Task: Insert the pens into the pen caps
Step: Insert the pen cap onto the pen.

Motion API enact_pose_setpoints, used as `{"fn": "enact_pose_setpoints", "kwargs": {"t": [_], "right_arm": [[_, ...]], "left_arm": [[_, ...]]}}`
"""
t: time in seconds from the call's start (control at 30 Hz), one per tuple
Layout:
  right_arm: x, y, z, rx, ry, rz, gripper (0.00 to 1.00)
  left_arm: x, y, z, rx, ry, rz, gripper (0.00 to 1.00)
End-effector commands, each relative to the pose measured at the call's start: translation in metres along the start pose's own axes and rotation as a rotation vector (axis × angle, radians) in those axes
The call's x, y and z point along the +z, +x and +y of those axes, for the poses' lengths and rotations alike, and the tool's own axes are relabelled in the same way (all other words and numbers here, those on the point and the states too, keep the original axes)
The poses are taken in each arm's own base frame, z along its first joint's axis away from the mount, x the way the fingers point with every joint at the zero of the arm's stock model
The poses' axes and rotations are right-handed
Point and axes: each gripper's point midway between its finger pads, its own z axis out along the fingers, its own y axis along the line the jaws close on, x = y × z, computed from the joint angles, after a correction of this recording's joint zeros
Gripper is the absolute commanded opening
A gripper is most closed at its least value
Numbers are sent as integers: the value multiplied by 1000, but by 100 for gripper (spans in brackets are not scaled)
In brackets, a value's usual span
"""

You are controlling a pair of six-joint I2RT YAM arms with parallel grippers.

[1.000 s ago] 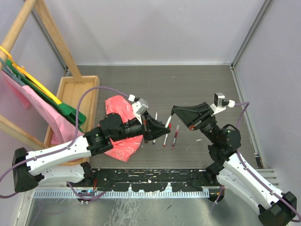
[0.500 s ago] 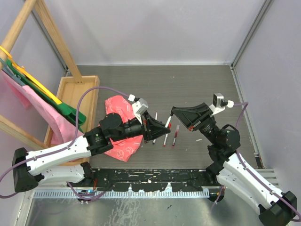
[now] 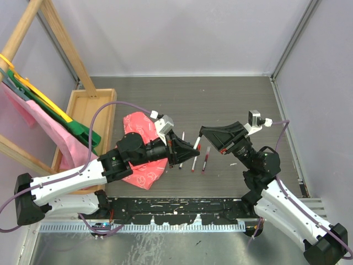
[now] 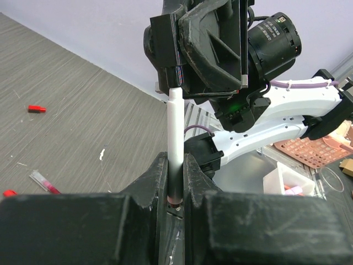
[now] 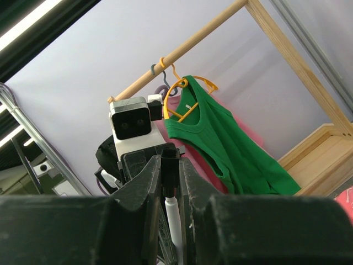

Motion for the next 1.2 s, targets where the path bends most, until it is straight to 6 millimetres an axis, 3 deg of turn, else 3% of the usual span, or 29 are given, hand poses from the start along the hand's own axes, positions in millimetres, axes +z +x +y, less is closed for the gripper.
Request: {"fn": "enact_pose_setpoints", "kwargs": {"t": [0.0,0.43,0.87,1.17], "right_arm": [[1,-5,12,-18,-45,-18,0],[-1,14,15,6,-71,63,0],[-15,42,3,-25,-29,173,1],[-27,58,-8,-35,8,225,10]], "left_arm": [[0,-35,-16,17,36,-103,0],[3,-42,-17,17,36,-116,0],[3,-58,-13,19,-9,-166,0],[2,-64,-15,22,-6,-186,0]]}}
